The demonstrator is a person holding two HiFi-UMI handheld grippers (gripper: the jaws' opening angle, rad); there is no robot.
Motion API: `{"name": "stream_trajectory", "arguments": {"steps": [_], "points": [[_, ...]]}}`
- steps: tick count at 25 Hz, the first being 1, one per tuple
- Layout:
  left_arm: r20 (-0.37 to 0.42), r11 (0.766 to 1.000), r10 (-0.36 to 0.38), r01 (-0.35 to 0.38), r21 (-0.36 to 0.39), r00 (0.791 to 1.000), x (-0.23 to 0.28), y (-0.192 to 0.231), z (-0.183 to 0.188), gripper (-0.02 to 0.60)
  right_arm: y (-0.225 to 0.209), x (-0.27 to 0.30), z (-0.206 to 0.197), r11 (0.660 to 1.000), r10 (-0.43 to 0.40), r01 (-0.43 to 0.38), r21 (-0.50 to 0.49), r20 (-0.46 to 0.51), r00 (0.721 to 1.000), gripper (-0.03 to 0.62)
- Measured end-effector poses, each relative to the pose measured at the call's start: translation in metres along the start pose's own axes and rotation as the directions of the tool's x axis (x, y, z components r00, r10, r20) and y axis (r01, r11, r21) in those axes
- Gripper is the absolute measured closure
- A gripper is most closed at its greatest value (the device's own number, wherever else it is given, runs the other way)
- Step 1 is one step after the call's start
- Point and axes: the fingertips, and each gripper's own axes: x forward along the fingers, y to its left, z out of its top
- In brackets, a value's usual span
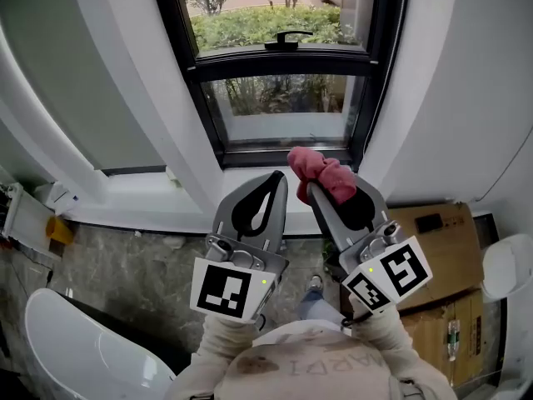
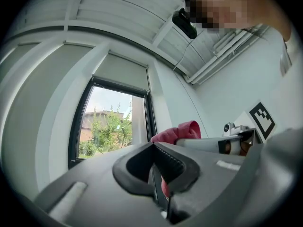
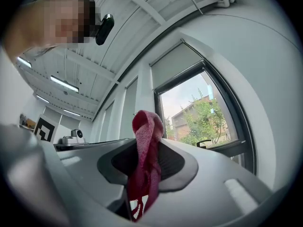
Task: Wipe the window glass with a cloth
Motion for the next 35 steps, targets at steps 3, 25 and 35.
{"name": "stream_trajectory", "arguments": {"steps": [3,25,35], "points": [[-0.004,1.0,0.012,-0.012,0.008,1.0,0.044,0.015,-0.003,0.58,-0.036,0.029,0.005,1.0,0.02,-0.02,0.001,0.006,1.0,0.464],[-0.017,0.998,-0.046,0.045,-0.044,0.999,0.244,0.093,-0.073,0.581,-0.213,0.145,-0.032,0.998,-0.057,0.058,0.026,-0.033,0.998,0.464],[0.011,0.991,-0.092,0.093,-0.092,0.996,0.297,0.203,-0.094,0.58,-0.235,0.266,-0.055,0.995,-0.098,0.098,-0.007,-0.056,0.994,0.464]]}}
